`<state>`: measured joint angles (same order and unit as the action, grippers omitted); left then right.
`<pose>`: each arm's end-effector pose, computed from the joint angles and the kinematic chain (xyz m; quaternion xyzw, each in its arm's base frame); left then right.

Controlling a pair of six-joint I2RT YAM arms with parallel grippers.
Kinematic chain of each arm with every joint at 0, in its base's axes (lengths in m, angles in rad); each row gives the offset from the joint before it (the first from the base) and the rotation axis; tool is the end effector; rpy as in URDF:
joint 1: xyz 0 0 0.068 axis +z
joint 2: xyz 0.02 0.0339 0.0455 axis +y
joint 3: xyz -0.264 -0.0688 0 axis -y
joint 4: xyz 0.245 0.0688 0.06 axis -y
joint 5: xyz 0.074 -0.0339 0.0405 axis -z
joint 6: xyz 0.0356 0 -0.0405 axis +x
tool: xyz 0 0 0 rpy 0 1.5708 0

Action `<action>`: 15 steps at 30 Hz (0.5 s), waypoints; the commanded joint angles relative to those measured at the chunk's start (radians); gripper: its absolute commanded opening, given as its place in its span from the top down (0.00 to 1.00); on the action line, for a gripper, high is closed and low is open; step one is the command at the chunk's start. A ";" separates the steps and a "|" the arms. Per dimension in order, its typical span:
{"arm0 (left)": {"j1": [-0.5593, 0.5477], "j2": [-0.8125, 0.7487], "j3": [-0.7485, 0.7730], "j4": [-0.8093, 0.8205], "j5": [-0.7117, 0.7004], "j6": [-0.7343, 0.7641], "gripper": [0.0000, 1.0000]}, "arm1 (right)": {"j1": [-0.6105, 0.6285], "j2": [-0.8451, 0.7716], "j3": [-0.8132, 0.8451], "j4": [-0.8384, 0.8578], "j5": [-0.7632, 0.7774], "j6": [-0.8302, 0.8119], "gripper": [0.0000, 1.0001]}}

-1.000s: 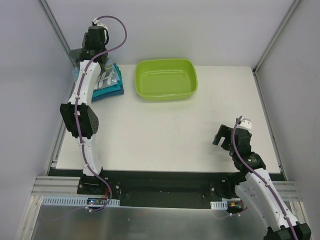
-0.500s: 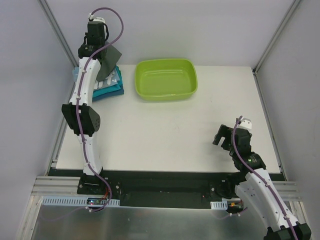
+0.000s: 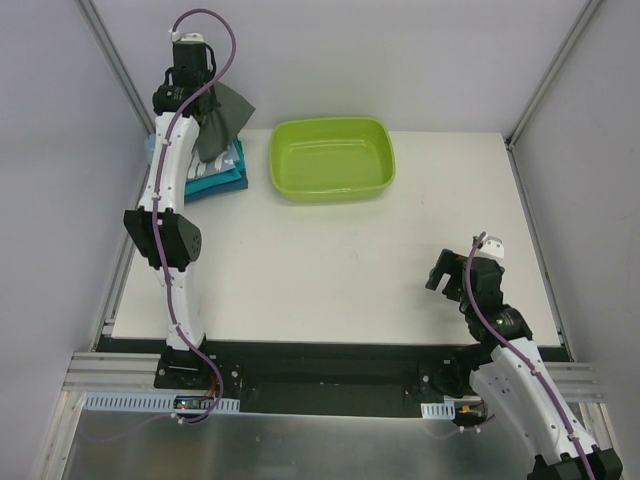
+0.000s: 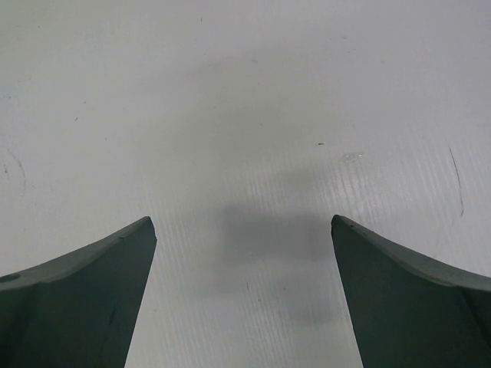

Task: Fold and stack the t-shirts
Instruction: Put the neatly folded tshirt into the corner of the board with the left arm

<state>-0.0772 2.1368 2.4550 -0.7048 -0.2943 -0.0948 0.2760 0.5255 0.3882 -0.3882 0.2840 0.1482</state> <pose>0.4750 -0.0264 0.4292 -0.0890 0.8201 0.0738 0.5605 0.1337 0.0275 0.2176 0.0157 0.8605 -0.0159 0.5089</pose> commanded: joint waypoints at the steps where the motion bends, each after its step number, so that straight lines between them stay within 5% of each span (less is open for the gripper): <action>1: 0.007 -0.017 0.094 0.008 0.035 -0.091 1.00 | -0.004 -0.013 0.028 0.006 0.024 -0.006 0.01; 15: 0.066 -0.012 -0.050 0.001 0.003 -0.180 1.00 | -0.004 -0.007 0.031 0.005 0.029 -0.004 0.01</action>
<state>-0.0620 2.1410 2.4470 -0.7162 -0.2939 -0.2287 0.2764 0.5209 0.3882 -0.3885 0.2859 0.1482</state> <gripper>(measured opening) 0.038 0.993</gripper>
